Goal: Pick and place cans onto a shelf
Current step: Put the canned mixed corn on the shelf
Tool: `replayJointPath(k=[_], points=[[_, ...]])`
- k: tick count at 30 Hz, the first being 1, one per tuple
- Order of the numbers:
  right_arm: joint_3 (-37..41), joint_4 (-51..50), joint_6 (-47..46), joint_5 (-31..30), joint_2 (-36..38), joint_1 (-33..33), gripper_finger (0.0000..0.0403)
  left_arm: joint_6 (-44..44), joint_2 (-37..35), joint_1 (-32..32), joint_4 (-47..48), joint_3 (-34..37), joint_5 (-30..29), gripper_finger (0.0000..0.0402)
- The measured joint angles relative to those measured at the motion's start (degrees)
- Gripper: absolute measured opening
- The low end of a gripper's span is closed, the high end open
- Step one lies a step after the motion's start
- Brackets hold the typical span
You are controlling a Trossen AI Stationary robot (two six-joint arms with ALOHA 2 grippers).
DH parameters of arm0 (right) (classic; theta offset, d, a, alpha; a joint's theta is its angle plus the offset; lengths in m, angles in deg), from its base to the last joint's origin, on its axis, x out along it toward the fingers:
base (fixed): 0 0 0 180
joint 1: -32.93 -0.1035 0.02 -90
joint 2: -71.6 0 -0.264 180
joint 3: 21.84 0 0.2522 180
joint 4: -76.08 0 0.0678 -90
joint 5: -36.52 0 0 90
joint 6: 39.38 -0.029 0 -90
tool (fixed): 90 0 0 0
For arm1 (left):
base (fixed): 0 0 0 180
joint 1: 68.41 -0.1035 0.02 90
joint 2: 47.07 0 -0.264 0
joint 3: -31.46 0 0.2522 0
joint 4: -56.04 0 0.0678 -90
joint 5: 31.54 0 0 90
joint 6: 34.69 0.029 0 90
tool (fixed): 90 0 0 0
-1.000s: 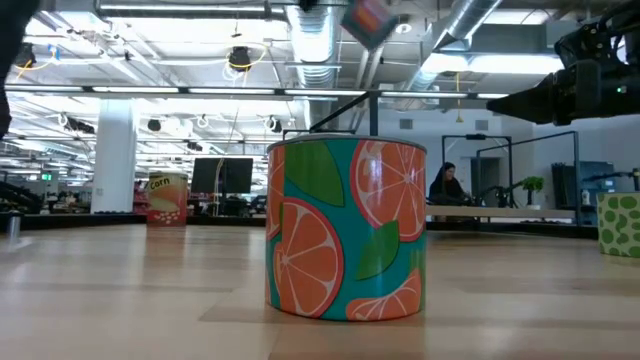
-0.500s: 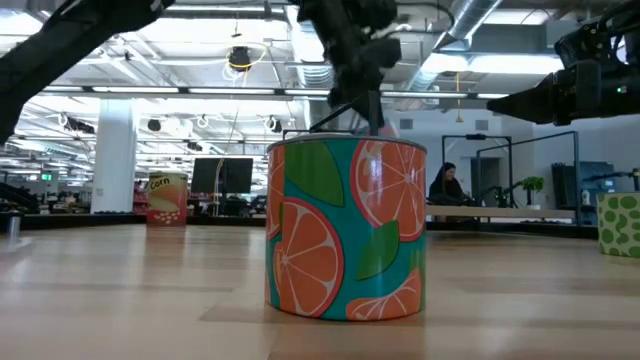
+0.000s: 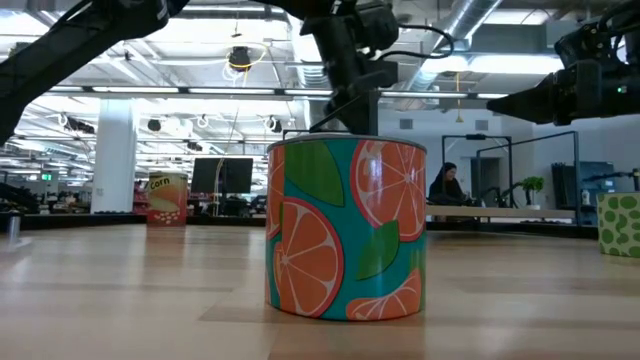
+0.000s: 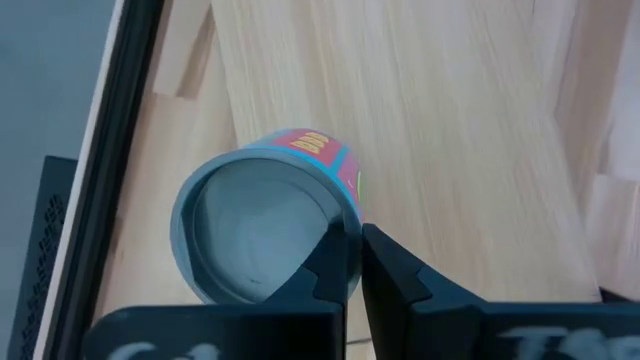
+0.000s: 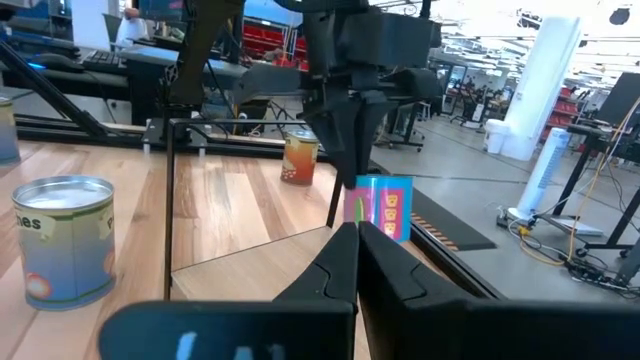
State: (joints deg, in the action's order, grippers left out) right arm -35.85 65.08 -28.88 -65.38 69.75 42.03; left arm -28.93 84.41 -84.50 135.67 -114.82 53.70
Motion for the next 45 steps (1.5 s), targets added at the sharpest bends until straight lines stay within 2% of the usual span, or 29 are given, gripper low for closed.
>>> replayJointPath(k=[14,18,23,29,35,38,45], points=[[0.0,0.0,0.0,0.0,0.0,0.0,0.0024,1.5,-0.1,-0.3,0.2,0.6,2.1,0.0001],[0.0,0.0,0.0,0.0,0.0,0.0,0.0024,2.8,-0.1,-1.0,0.4,0.6,5.9,0.0002],[0.0,0.0,0.0,0.0,0.0,0.0,0.0024,16.4,-0.1,-1.9,0.1,0.6,9.5,0.0002],[0.0,0.0,0.0,0.0,0.0,0.0,0.0024,34.4,-0.1,-2.6,-0.4,0.6,9.7,0.0002],[0.0,0.0,0.0,0.0,0.0,0.0,0.0024,41.8,0.0,-2.7,0.8,0.6,9.7,0.0002],[0.0,0.0,0.0,0.0,0.0,0.0,0.0024,40.9,0.8,-2.7,0.4,0.4,9.4,0.0002],[0.0,0.0,0.0,0.0,0.0,0.0,0.0024,28.6,2.5,-2.9,0.7,0.7,11.5,0.0002]])
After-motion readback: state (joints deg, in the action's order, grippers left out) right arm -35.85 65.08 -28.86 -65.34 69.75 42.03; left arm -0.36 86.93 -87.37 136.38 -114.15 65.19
